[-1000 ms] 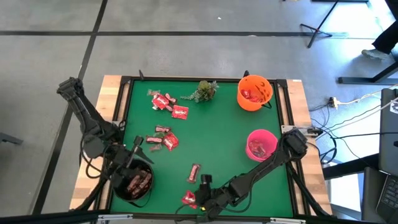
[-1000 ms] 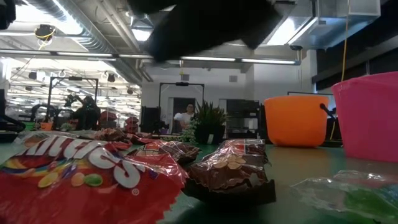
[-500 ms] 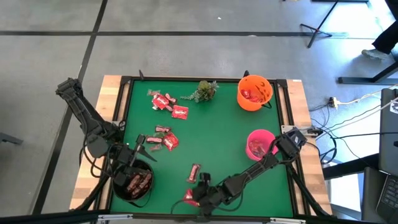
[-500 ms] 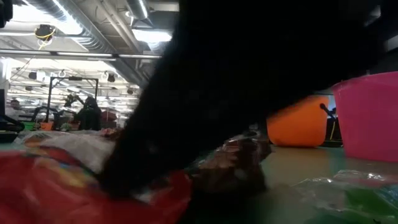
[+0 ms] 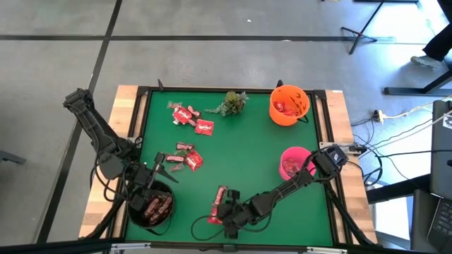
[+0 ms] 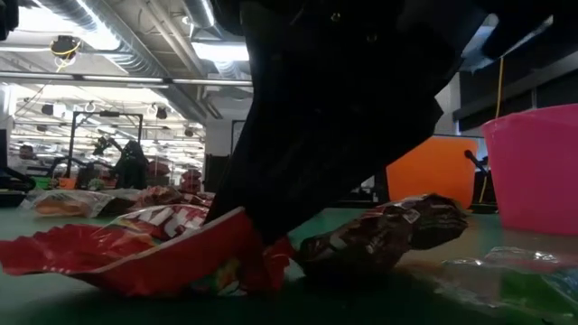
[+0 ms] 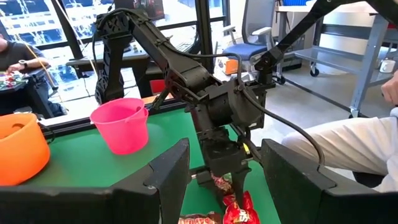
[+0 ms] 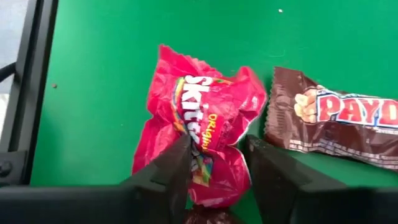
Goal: Sort candy
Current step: Put the red candy into the orange bucket
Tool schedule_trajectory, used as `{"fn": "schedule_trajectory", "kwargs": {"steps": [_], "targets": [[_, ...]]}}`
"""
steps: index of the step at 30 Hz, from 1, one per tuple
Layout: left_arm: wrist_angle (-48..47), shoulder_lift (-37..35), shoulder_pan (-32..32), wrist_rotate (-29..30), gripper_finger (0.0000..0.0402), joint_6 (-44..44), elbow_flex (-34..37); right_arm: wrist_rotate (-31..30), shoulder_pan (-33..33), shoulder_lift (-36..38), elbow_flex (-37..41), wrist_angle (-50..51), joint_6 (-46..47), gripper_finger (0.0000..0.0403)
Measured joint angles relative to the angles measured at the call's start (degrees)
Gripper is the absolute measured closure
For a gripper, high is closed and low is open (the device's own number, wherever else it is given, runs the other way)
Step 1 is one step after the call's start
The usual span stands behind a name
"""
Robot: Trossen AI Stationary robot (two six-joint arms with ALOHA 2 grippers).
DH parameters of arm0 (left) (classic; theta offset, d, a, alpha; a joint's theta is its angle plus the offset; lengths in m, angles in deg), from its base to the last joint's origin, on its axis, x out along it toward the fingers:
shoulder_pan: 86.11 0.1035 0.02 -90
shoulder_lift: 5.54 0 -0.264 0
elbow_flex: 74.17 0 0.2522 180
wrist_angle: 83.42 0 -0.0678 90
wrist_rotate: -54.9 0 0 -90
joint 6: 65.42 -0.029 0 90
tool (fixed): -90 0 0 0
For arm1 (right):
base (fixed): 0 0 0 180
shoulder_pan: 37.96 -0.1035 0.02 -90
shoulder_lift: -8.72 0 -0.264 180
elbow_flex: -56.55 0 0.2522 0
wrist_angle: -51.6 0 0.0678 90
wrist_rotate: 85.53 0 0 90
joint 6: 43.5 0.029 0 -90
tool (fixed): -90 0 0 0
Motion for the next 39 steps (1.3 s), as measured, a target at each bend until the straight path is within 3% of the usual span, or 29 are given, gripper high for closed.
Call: {"fn": "schedule_trajectory", "kwargs": {"steps": [7,9,17,23,27,36,39], "targets": [[-2.5,0.0,0.0,0.6,0.0214,0.4,0.0,0.7,0.2,0.1,-0.4,0.3,1.0,0.038],[-3.2,0.0,0.0,1.4,0.0214,1.7,0.0,1.2,0.2,0.1,-1.7,1.4,0.7,0.0395],[-4.1,0.0,0.0,1.7,0.0214,4.6,0.0,1.1,0.2,0.9,-13.9,11.7,-4.6,0.0378],[-4.1,0.0,0.0,1.7,0.0214,6.1,0.0,-8.1,0.2,1.0,-26.7,32.3,-4.8,0.0399],[-4.0,0.0,0.0,1.7,0.0214,6.1,0.0,-15.0,0.5,1.5,-32.8,38.9,-5.4,0.0395],[-3.8,0.0,0.0,2.0,0.0214,6.1,0.0,-17.1,5.7,6.4,-32.9,43.3,-9.9,0.0401],[-3.8,0.0,0.0,2.6,0.0214,6.2,0.0,-17.1,8.5,8.5,-29.1,43.0,-10.5,0.0401]]}}
